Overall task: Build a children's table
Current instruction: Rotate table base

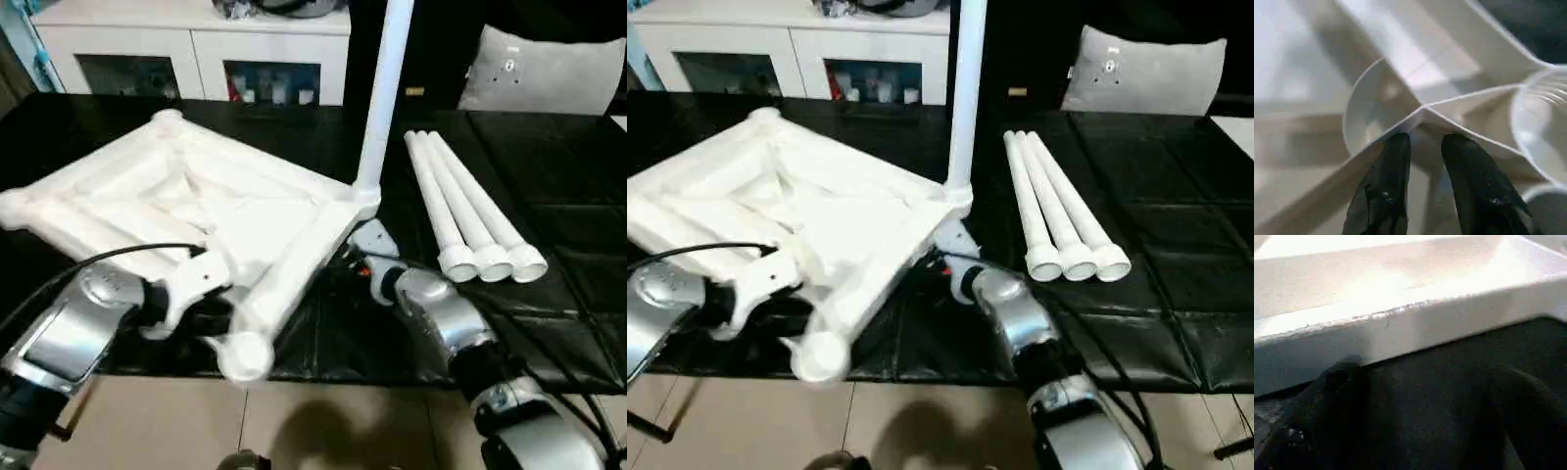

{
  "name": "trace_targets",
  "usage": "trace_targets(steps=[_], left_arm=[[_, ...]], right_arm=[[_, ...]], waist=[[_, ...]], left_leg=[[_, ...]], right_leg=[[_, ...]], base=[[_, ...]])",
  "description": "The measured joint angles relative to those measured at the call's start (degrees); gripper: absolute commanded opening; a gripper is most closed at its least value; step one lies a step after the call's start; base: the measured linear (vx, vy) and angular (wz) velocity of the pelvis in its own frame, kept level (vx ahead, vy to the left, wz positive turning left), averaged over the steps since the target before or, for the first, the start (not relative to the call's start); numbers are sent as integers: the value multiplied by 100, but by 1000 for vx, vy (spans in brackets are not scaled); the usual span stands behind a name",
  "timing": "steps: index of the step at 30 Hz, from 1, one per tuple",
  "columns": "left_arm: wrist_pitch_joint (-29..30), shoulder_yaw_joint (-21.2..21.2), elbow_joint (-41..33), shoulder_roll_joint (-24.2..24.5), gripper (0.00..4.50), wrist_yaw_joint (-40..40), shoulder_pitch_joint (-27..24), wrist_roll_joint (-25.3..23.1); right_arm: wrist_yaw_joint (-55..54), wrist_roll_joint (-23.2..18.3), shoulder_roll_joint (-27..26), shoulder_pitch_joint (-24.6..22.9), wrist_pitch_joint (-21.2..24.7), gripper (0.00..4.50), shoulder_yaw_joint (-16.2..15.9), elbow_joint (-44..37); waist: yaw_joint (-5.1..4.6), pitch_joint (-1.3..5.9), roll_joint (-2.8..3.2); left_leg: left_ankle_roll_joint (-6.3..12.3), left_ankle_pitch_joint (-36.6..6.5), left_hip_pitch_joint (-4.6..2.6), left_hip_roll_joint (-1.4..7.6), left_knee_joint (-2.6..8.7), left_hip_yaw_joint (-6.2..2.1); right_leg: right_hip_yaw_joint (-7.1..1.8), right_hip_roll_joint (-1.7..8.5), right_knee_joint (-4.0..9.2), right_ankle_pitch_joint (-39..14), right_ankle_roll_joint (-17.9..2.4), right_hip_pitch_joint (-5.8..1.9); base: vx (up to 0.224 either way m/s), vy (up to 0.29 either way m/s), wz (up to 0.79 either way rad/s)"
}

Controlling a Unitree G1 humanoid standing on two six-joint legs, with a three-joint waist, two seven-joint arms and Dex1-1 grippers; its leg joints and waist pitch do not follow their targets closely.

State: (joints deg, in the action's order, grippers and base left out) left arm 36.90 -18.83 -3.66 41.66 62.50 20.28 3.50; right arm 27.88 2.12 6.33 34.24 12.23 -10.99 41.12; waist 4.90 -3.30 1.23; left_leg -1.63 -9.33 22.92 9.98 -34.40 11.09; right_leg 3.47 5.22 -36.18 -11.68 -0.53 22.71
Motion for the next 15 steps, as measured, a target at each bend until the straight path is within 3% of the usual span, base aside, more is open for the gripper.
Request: trace_targets(steps=[4,7,15], left_arm=[[-224,-188,79,-344,141,136,119,21],[-543,-368,535,-744,141,7,384,-61],[-1394,-344,1997,-1617,141,-1206,1114,-440]], right_arm=[[-174,37,5,131,-1,450,71,175],[-234,82,20,157,-24,450,130,216],[-362,157,127,166,-163,450,133,178]], waist=[[-53,0,1],[-60,-1,2],[-121,-2,13]], left_leg=[[-2,1,0,1,1,0],[-2,1,0,2,0,0],[-4,4,4,3,-2,-1]], right_leg=[[0,-1,0,1,1,1],[0,-2,-1,2,2,1],[4,-2,-1,6,3,0]], base=[[0,0,0],[0,0,0],[0,0,0]])
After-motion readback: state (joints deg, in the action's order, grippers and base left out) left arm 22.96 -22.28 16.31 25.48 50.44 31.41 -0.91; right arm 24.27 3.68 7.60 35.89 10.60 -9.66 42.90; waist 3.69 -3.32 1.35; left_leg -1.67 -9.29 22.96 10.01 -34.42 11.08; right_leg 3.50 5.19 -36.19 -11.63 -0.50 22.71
